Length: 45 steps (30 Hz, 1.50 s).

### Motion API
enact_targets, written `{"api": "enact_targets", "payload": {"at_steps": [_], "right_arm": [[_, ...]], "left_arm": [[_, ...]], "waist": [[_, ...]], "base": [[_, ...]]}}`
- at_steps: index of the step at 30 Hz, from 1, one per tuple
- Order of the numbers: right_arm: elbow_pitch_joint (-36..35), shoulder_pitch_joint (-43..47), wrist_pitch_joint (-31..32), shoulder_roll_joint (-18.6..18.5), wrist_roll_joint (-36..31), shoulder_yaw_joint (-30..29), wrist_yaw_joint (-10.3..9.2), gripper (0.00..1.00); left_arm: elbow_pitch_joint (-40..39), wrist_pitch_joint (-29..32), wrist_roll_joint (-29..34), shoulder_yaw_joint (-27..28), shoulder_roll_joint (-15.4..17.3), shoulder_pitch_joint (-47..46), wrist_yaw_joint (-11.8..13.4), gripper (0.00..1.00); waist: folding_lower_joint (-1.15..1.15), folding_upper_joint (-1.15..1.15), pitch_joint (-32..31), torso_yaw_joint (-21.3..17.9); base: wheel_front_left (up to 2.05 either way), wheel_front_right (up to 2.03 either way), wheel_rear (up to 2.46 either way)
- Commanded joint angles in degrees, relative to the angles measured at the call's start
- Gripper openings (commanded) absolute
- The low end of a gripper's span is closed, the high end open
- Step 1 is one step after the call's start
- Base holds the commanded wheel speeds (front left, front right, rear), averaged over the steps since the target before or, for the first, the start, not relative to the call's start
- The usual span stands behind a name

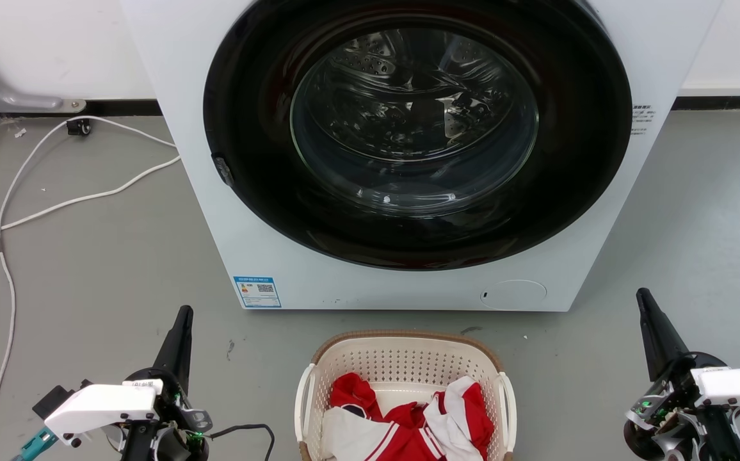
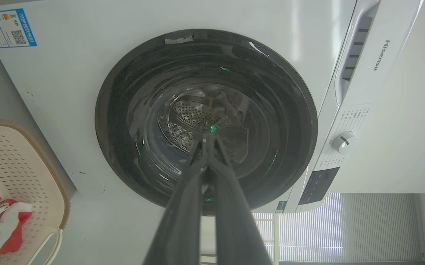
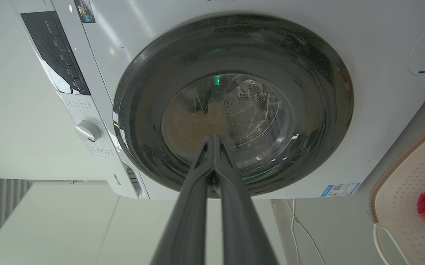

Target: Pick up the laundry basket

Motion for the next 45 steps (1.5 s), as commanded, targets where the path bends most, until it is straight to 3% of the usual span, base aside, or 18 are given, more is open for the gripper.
{"api": "enact_targets", "payload": {"at_steps": [1, 15, 16, 24, 28, 45], "right_arm": [[0.0, -0.7, 0.1, 0.2, -0.2, -0.1, 0.17, 0.0], [0.0, -0.7, 0.1, 0.2, -0.2, -0.1, 0.17, 0.0], [0.1, 0.1, 0.0, 0.0, 0.0, 0.0, 0.0, 1.0], [-0.2, 1.6, -1.6, 0.0, -0.9, 1.1, 0.01, 1.0], [-0.9, 2.4, -3.2, -0.8, -4.1, 1.8, 0.02, 1.0], [-5.2, 4.5, -7.5, -0.8, -30.4, 2.1, 0.04, 1.0]], "left_arm": [[0.1, 0.2, 0.0, 0.2, 0.0, -0.6, -0.2, 0.0], [0.0, 0.2, 0.0, 0.2, 0.0, -0.6, -0.2, 0.0], [0.2, 0.0, 0.0, 0.0, 0.0, 0.1, 0.0, 1.0], [0.3, -1.9, 1.3, -2.2, -0.2, 0.8, 0.1, 1.0], [-0.6, -3.3, 6.1, -2.6, -0.1, 0.9, 0.0, 1.0], [-2.8, -7.7, 29.7, -7.6, -0.1, 0.6, 1.7, 1.0]], "waist": [[0.0, 0.0, 0.0, 0.0], [0.0, 0.0, 0.0, 0.0], [0.0, 0.0, 0.0, 0.0], [0.0, 0.0, 0.0, 0.0], [0.0, 0.0, 0.1, 0.0], [0.0, 0.0, 0.1, 0.2]], "base": [[0.0, 0.0, 0.0], [0.0, 0.0, 0.0], [0.0, 0.0, 0.0], [0.0, 0.0, 0.0], [0.0, 0.0, 0.0], [0.0, 0.0, 0.0]]}}
